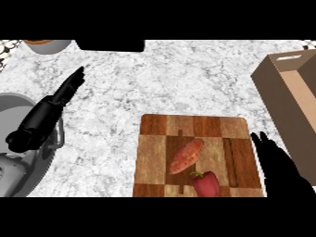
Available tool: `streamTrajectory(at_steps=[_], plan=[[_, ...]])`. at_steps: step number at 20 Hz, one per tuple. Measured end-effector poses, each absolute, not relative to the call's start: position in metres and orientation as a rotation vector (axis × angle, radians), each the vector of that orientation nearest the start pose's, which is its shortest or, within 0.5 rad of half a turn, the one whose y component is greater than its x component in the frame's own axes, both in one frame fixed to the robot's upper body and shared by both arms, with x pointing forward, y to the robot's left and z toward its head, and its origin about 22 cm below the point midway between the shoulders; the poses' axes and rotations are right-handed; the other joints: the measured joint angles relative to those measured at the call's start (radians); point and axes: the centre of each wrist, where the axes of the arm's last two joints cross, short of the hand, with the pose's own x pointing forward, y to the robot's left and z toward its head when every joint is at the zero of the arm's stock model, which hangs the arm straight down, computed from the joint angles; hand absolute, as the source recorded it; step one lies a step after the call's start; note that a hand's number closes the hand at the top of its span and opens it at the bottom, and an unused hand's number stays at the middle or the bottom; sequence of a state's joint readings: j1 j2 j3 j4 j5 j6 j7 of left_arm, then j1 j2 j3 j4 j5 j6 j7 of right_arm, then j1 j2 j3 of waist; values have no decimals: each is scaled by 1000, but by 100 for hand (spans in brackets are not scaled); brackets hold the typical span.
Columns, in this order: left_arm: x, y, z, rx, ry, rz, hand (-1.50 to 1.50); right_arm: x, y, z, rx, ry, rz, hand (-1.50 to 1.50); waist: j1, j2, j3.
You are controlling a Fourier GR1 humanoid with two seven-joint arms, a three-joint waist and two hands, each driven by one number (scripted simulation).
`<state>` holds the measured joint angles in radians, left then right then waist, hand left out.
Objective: Pick the sweet potato from the cutting board and place it in the cardboard box
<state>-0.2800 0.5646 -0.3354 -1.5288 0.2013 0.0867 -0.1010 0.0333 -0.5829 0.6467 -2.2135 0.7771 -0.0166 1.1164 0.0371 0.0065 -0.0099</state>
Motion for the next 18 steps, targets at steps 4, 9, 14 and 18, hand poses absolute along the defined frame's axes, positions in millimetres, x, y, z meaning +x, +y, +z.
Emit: streamTrajectory(at_steps=[4, 9, 14, 18], plan=[[295, 255, 77, 63, -1755, -564, 0, 162, -156, 112, -881, -1049, 858, -150, 4, 1, 1], [294, 260, 75, 72, -1754, -562, 0, 176, -124, 105, -839, -1012, 870, -150, 1, -2, 2], [293, 260, 68, 79, -1756, -554, 0, 197, -92, 98, -818, -975, 874, -150, -9, -3, 4], [295, 263, 69, 84, -1752, -545, 0, 212, -74, 91, -852, -939, 892, -150, -18, -5, 5]])
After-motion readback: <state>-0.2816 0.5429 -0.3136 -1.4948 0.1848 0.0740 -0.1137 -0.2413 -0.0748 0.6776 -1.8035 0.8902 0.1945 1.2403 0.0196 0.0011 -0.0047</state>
